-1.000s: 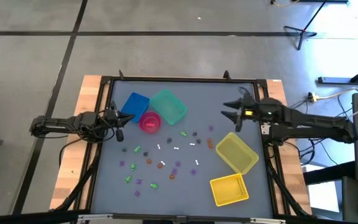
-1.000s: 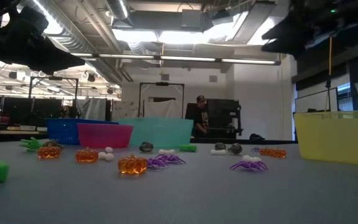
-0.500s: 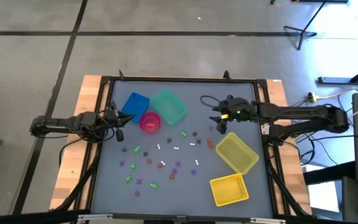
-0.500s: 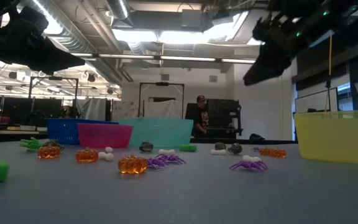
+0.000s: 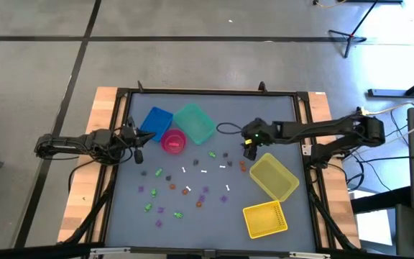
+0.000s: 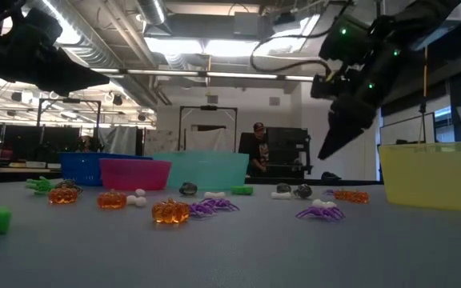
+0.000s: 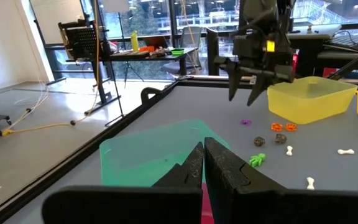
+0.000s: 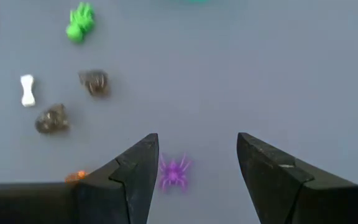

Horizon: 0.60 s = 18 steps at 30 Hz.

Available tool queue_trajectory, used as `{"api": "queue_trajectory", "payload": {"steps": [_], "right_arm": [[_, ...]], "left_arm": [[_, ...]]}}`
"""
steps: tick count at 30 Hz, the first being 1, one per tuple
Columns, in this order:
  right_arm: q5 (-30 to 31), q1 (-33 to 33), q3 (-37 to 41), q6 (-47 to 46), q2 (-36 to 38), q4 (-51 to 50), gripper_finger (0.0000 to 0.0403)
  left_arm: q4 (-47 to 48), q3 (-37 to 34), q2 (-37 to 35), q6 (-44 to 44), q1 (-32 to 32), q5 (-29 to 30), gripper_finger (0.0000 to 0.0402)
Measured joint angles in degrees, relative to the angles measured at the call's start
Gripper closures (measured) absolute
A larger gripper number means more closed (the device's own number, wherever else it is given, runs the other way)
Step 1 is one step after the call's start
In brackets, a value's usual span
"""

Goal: Sort Halloween decoration
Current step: Put the purple spider toy into the yellow bin

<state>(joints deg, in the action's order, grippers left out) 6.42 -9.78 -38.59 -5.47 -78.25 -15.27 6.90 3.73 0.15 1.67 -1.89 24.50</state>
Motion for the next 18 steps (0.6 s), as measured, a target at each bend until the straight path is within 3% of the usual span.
{"api": "queue_trajectory", "payload": {"steps": [6, 18], "right_arm": [[-3.5, 0.0, 0.0, 0.0, -2.5, 0.0, 0.0187], [-3.5, 0.0, 0.0, 0.1, -7.3, -0.1, 0.0187]], "left_arm": [[0.0, 0.0, 0.0, 0.0, 0.0, 0.0, 0.0400], [0.0, 0.0, 0.0, 0.0, 0.0, 0.1, 0.0400]]}}
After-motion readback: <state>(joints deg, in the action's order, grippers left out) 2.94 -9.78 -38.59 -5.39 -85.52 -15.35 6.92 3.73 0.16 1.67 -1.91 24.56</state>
